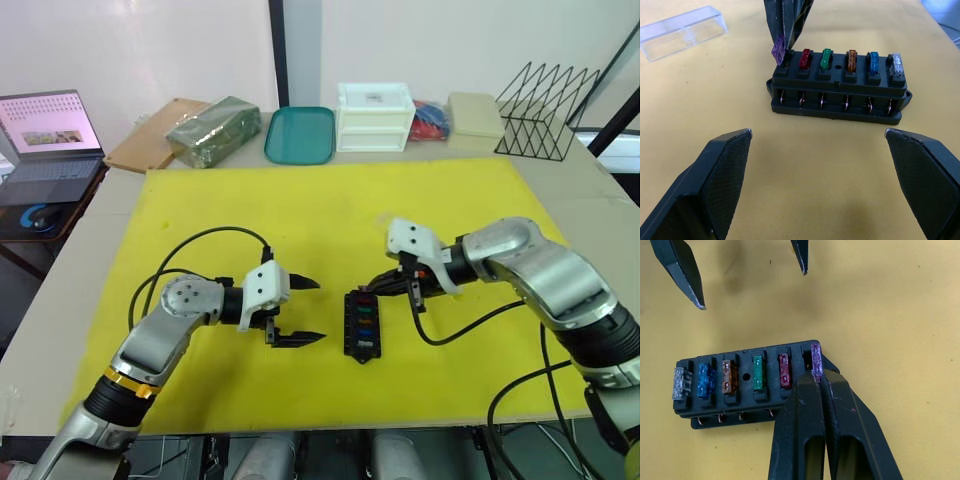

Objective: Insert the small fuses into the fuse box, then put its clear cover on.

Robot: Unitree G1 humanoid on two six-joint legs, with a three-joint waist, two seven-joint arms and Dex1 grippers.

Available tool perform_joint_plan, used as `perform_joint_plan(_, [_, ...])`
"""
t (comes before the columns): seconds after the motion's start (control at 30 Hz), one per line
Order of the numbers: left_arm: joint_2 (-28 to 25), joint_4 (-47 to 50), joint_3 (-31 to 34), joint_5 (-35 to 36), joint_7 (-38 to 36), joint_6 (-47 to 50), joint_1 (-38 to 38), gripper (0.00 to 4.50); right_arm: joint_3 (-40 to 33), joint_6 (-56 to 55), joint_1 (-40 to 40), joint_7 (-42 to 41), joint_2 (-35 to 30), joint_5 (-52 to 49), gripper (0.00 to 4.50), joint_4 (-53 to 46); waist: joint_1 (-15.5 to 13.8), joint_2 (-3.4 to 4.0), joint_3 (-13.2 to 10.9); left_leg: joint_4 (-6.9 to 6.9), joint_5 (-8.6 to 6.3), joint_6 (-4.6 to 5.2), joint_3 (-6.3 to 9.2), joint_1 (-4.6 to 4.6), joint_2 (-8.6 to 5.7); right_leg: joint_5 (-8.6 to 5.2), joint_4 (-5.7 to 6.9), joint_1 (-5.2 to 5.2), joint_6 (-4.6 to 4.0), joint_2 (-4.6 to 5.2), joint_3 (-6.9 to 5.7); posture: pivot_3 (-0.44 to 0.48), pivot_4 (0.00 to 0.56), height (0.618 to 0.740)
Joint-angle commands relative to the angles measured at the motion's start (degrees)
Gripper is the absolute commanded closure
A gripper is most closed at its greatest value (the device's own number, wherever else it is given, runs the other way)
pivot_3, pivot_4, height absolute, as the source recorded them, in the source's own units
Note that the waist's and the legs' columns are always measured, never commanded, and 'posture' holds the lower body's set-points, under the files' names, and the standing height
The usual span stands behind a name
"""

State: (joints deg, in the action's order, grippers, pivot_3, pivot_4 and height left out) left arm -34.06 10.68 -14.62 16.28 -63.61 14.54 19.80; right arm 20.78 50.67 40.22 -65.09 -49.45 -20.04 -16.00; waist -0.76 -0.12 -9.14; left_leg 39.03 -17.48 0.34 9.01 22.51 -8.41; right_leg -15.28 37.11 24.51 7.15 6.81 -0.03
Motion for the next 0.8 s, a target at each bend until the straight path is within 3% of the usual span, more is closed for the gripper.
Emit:
perform_joint_plan(0.03, [-0.5,1.5,1.0,0.2,-0.1,-0.7,-0.2,0.00,-0.5,-0.9,0.1,0.0,0.3,0.4,4.49,-0.6,0.0,0.00,0.0,0.00,0.00,0.00,0.00,0.00,0.00,0.00,0.00,0.00,0.00,0.00,0.00,0.000,0.150,0.740])
perform_joint_plan(0.8, [-0.8,1.9,1.0,0.3,0.0,-0.3,-0.2,0.00,-0.9,0.0,-0.4,-0.9,0.4,-0.2,4.49,-2.3,0.0,0.00,0.0,0.00,0.00,0.00,0.00,0.00,0.00,0.00,0.00,0.00,0.00,0.00,0.00,0.000,0.150,0.740])
